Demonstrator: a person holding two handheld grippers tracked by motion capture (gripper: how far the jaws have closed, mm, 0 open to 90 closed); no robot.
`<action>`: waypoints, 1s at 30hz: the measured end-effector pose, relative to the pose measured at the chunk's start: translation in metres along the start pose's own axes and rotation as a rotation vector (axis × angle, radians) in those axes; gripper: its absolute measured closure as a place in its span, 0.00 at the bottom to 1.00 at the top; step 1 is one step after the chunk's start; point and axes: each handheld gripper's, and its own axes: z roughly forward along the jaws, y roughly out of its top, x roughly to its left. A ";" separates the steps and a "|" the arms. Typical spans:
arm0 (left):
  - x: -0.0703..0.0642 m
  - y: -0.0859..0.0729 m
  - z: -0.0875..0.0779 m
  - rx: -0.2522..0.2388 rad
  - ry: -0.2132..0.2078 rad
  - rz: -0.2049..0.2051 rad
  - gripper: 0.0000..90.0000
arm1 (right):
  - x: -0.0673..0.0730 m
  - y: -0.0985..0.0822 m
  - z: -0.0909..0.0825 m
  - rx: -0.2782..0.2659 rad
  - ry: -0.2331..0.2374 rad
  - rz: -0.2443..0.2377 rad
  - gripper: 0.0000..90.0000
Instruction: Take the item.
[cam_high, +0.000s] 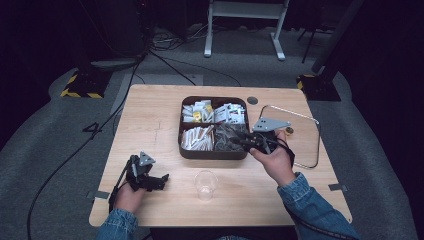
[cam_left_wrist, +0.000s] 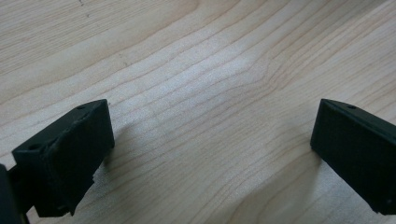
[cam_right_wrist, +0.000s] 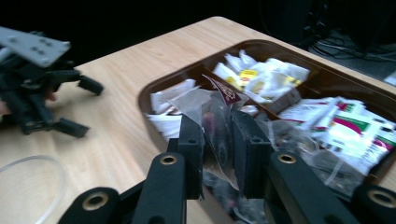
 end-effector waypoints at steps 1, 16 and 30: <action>0.000 0.000 0.000 0.000 0.000 0.000 0.00 | 0.003 0.000 0.000 0.000 0.006 -0.007 0.85; 0.000 0.000 0.000 0.000 0.000 0.000 0.00 | 0.047 -0.002 -0.002 0.032 0.128 -0.070 0.84; 0.000 0.000 0.000 0.000 0.000 0.000 0.00 | 0.076 -0.017 0.013 0.080 0.250 -0.082 0.84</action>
